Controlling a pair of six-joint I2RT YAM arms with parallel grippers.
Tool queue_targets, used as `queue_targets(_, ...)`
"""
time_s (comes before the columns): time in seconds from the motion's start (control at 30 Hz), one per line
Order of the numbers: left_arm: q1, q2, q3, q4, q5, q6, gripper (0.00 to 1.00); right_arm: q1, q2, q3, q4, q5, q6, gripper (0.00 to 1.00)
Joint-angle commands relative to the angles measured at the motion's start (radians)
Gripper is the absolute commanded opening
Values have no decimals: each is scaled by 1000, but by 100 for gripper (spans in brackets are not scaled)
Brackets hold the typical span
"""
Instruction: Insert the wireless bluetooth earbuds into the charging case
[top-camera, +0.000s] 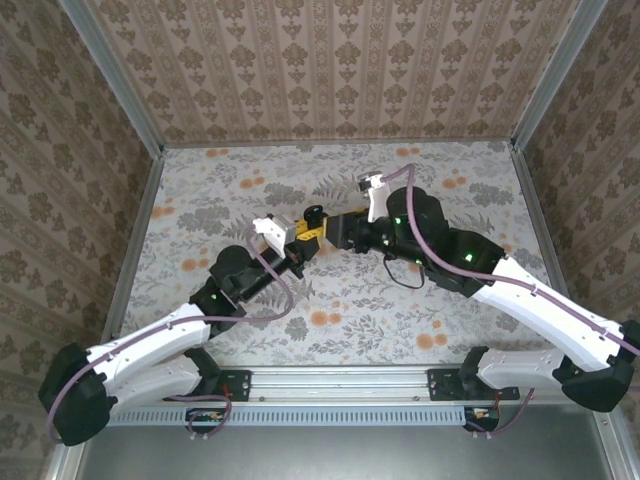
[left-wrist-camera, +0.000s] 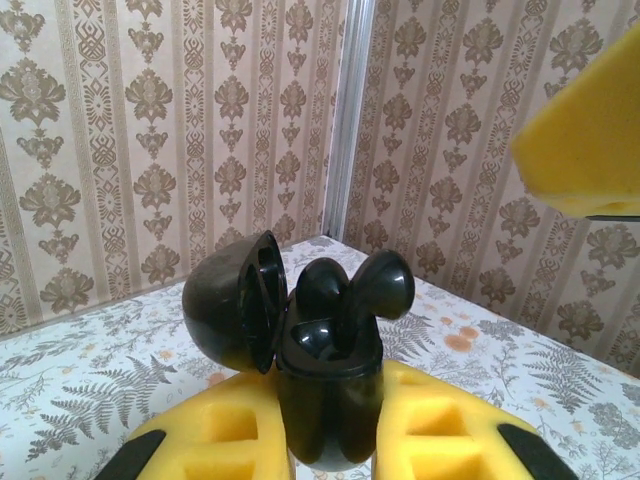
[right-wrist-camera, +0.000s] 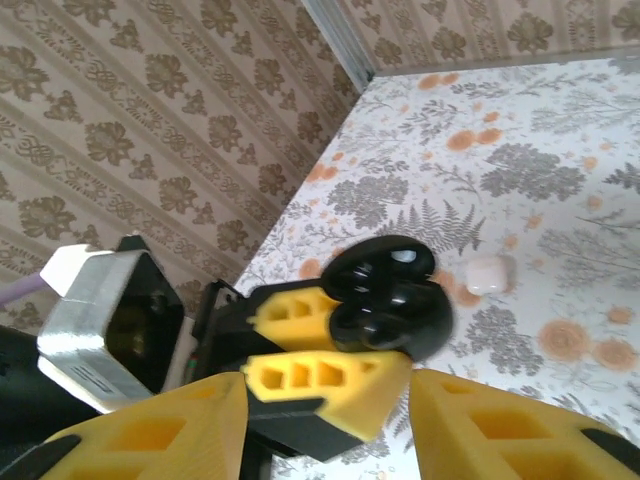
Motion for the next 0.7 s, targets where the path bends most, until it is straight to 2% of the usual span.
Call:
queue_targets(0.0, 35, -30, -18, 66, 119, -47, 0, -39, -39, -3, -60, -93, 37, 42)
queue_targets(0.13, 54, -44, -32, 81, 183, -53, 0, -63, -48, -30, -64, -116, 41, 29)
queue_targets(0.2, 58, -49, -37, 87, 208, -53, 0, -68, -43, -36, -59, -133, 42, 25)
queue_targets(0.47, 60, -54, -38, 90, 279, -65, 0, -73, 2, -43, -17, -188, 25, 21)
queue_targets(0.67, 60, -60, -37, 82, 281, -67, 0, -74, 22, -34, -2, -228, 26, 18)
